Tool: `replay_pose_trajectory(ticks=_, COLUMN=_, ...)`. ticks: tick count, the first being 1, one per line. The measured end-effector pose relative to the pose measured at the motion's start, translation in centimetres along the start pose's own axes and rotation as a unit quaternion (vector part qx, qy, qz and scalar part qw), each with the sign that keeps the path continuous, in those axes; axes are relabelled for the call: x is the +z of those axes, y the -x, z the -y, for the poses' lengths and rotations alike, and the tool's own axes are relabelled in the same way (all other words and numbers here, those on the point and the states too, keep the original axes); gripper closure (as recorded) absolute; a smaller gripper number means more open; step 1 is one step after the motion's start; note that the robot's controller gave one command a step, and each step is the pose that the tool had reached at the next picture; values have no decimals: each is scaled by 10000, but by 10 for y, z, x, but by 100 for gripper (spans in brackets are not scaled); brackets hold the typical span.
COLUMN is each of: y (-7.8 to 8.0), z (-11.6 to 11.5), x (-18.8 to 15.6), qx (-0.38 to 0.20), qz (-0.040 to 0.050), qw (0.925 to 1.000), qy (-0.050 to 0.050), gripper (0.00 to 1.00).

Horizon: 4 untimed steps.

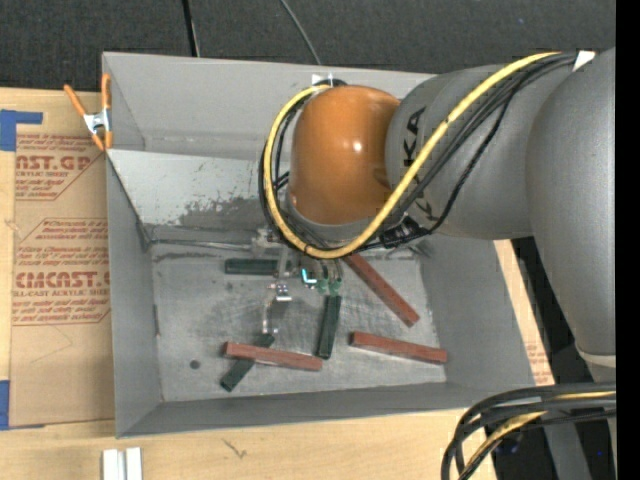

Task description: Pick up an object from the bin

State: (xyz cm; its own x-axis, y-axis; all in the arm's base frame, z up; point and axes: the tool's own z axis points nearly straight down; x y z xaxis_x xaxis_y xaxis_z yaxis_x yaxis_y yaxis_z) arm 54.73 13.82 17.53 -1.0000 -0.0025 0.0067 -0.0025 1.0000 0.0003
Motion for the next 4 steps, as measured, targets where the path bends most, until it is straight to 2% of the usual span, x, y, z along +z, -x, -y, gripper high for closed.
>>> replay_pose_trajectory(ticks=1, y=2, z=1, x=-5, qx=11, qz=38, qw=10000, qy=6, gripper=0)
replay_pose_trajectory(ticks=2, y=-22, z=-9, x=53, qx=-1429, qz=69, qw=9897, qy=-1, gripper=0)
replay_pose_trajectory(ticks=3, y=-42, z=-7, x=97, qx=-1429, qz=34, qw=9897, qy=1, gripper=0)
replay_pose_trajectory(ticks=4, y=-27, z=-11, x=103, qx=-1922, qz=21, qw=9814, qy=-1, gripper=0)
